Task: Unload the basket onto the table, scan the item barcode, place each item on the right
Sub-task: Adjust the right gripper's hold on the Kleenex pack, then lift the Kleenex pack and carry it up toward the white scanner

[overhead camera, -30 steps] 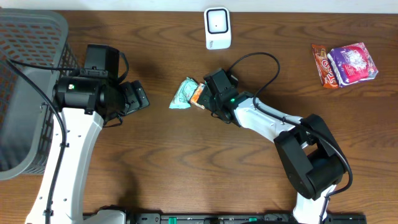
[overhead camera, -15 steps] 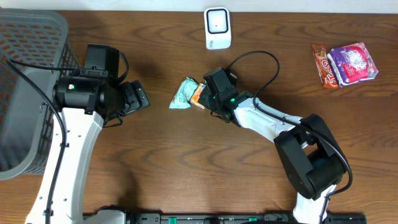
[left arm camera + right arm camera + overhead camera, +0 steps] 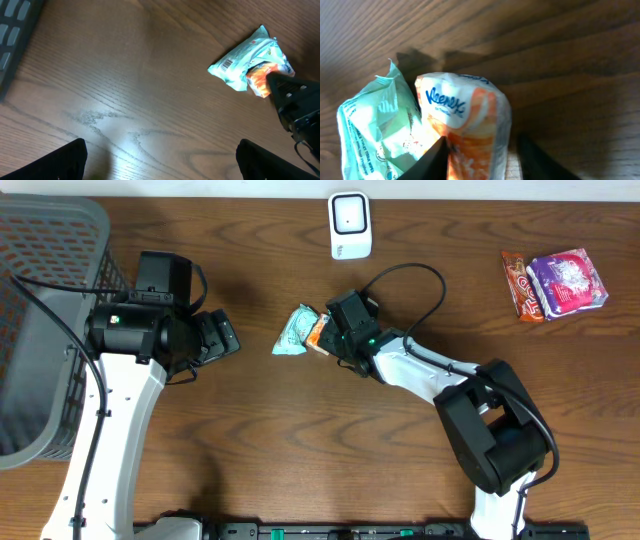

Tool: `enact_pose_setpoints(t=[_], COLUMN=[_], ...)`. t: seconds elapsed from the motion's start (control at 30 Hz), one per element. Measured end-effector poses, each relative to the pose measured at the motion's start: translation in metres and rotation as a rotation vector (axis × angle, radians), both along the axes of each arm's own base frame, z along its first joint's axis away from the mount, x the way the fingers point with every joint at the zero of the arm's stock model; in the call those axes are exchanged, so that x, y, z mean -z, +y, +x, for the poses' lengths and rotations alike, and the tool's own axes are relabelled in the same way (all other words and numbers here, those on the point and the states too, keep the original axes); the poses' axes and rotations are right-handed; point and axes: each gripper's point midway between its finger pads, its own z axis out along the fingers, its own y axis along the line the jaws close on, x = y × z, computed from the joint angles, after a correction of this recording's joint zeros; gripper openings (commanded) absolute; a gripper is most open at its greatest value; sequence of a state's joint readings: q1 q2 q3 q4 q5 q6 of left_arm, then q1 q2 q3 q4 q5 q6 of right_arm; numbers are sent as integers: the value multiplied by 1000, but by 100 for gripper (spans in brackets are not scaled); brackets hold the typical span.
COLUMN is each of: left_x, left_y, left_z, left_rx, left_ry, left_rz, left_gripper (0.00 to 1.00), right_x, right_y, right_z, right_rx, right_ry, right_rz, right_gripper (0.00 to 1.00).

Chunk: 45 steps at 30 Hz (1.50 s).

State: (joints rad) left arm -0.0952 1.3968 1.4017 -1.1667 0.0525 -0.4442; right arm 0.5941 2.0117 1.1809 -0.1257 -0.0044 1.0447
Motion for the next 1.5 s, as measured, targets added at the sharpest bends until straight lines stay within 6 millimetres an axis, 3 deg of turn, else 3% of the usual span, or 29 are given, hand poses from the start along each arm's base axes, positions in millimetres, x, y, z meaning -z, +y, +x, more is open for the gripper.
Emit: enact_pose_setpoints(t=[0.07,0.37,0.63,1.0,1.27,1.5], left_x=[0,0,0,0,0,0], left_y=[0,0,0,0,0,0], left_z=[0,0,0,0,0,0], left_rx=[0,0,0,0,0,0], left_ry=[0,0,0,0,0,0], left_rz=[0,0,0,0,0,0], left_gripper=[95,95,95,95,95,95], right_x=[2,0,-9,-66,-122,-141], right_y=[2,3,-7,-29,-29,-29], right_z=[1,0,-7,-12,-42,-55], right_rx=[-11,-78,-290,-657,-932,-1012], right_ry=[-1,8,47,-92,-264,-322], right_rz=[5,15,112,454,771,877], right_gripper=[1,1,1,1,1,1])
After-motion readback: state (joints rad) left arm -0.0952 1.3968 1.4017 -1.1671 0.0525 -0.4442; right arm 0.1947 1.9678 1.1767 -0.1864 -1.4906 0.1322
